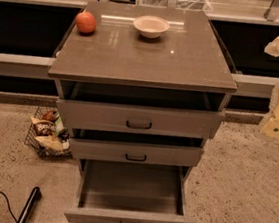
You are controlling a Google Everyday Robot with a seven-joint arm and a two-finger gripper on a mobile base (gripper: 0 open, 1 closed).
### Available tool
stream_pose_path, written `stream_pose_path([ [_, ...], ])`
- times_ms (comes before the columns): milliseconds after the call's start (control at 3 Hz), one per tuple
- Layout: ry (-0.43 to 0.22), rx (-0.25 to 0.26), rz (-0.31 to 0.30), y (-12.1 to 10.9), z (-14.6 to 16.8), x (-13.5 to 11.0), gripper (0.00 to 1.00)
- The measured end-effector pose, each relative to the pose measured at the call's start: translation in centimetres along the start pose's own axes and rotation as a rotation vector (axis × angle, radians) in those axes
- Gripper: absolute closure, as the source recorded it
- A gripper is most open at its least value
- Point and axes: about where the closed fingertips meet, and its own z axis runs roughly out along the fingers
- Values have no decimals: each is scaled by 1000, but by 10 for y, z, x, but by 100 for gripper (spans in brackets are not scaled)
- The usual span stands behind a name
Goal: Close bottom drawer
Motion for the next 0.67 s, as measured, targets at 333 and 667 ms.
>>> stream_pose_path([
  [333, 0, 0, 0, 0, 0, 0, 0],
  [667, -9, -72, -9, 0, 22, 1, 0],
])
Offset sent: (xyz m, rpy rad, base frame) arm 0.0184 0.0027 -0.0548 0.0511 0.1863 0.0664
